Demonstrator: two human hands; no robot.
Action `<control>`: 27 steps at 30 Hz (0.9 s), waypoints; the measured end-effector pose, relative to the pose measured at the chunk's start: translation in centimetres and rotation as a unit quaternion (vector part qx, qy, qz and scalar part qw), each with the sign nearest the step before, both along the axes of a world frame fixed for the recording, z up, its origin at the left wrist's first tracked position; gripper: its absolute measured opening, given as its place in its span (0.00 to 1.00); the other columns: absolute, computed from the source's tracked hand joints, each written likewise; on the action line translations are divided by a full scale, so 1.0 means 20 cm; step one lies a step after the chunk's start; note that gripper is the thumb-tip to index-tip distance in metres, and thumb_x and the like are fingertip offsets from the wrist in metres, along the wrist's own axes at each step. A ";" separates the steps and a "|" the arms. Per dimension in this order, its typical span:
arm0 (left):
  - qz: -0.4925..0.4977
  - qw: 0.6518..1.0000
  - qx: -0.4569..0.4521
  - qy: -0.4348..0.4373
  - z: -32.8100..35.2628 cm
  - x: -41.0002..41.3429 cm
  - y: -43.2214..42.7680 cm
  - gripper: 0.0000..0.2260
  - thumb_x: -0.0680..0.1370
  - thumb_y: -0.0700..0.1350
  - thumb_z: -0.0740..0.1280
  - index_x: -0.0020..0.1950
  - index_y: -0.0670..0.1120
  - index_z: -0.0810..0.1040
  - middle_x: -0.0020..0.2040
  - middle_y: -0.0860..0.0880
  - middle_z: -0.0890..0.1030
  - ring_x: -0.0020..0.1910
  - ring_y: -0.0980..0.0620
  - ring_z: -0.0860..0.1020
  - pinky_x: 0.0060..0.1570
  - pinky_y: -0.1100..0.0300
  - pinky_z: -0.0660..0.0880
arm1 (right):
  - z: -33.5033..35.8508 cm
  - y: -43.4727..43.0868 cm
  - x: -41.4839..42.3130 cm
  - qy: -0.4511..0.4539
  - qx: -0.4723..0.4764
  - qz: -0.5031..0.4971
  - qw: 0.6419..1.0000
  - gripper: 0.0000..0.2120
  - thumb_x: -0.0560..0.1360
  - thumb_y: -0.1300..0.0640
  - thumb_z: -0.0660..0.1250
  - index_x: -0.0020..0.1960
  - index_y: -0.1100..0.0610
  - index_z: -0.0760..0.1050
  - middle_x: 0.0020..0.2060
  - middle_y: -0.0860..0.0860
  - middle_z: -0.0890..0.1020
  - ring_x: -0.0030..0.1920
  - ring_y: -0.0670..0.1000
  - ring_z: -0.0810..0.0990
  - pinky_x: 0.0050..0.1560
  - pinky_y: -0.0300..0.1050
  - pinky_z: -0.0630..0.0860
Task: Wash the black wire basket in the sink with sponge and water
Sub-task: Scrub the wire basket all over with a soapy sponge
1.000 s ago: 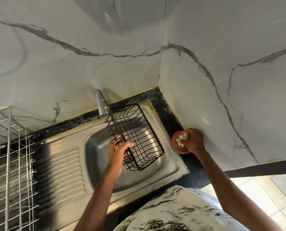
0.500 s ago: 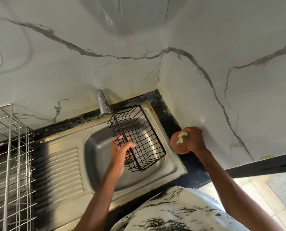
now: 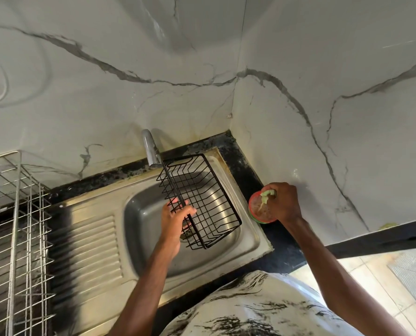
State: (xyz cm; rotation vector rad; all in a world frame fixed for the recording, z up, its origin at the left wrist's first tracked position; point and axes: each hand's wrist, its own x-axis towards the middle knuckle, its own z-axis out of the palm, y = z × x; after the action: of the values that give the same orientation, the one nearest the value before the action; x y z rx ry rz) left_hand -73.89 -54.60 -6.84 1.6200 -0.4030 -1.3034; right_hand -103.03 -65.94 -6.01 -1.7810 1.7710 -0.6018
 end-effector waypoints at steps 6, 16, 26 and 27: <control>-0.007 1.000 0.008 0.002 0.03 0.01 0.00 0.48 0.51 0.59 0.83 0.69 0.51 0.71 0.66 0.44 0.79 0.65 0.42 0.80 0.68 0.34 0.72 | -0.04 0.00 0.02 0.023 0.031 -0.015 0.999 0.09 0.70 0.65 0.73 0.50 0.57 0.85 0.47 0.53 0.86 0.48 0.53 0.84 0.50 0.38 0.74; -0.027 0.997 -0.040 0.055 0.07 0.04 0.04 0.43 0.58 0.56 0.82 0.71 0.51 0.72 0.68 0.47 0.81 0.64 0.38 0.81 0.68 0.30 0.71 | 0.43 0.01 0.30 -0.385 0.127 -0.036 0.913 0.20 0.72 0.67 0.75 0.63 0.61 0.77 0.50 0.54 0.86 0.48 0.52 0.87 0.49 0.45 0.84; -0.092 0.984 -0.098 0.113 0.25 0.02 0.07 0.38 0.63 0.42 0.71 0.74 0.53 0.70 0.68 0.39 0.80 0.64 0.33 0.80 0.63 0.31 0.74 | 0.42 0.06 0.89 -0.427 0.254 0.077 0.864 0.19 0.77 0.66 0.70 0.67 0.59 0.74 0.56 0.58 0.84 0.53 0.56 0.86 0.51 0.54 0.84; -0.083 0.985 -0.097 0.116 0.25 0.03 0.07 0.39 0.62 0.43 0.72 0.75 0.52 0.69 0.68 0.40 0.80 0.65 0.35 0.80 0.64 0.30 0.74 | 0.40 0.06 0.92 -0.385 0.225 0.075 0.892 0.18 0.77 0.66 0.71 0.65 0.57 0.75 0.56 0.57 0.84 0.53 0.55 0.86 0.49 0.53 0.85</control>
State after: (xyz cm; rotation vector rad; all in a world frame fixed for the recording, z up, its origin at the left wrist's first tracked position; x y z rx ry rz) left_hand -73.26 -53.19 -1.89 1.2772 -0.5129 -1.5102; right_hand -84.69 -64.78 1.94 -1.1113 1.0885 -0.6449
